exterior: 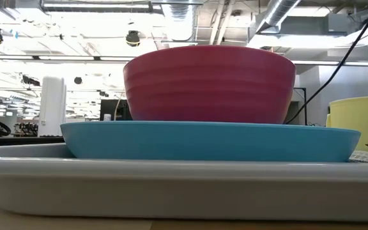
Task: Set up tray
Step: Put the purple fork to the left of the blue spoon on the gray table napkin
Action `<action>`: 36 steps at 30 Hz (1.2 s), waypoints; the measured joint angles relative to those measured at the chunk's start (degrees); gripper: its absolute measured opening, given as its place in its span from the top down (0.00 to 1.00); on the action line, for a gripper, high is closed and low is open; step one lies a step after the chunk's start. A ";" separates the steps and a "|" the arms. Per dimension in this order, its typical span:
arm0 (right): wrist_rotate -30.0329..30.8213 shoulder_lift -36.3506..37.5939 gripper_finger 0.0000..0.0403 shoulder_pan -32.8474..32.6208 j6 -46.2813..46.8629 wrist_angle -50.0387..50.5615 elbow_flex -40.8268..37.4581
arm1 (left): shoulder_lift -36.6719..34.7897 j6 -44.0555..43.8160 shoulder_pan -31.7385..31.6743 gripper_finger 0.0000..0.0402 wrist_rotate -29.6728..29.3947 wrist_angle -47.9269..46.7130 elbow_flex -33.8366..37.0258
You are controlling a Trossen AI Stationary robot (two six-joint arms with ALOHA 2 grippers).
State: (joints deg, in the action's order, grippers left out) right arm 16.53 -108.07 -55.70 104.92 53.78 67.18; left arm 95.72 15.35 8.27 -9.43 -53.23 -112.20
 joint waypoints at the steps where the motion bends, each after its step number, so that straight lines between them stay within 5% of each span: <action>1: 0.00 0.00 0.67 0.19 0.00 -0.05 0.00 | 0.00 0.00 -0.02 0.73 0.00 -0.01 0.00; 17: 0.12 -0.02 0.97 1.02 -1.46 -0.28 0.02 | 0.00 0.04 -0.02 0.73 0.02 -0.03 0.00; 28: 0.31 0.00 0.99 4.33 -0.98 -0.68 0.04 | 0.00 0.27 -0.01 0.73 0.00 -0.03 0.00; 36: 2.61 0.04 0.99 7.08 8.42 0.03 0.02 | 0.00 0.36 -0.01 0.73 0.00 -0.03 0.00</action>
State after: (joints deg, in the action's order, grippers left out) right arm 19.14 -108.03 -48.62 113.34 53.81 67.20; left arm 95.72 15.72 8.25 -9.43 -53.25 -112.20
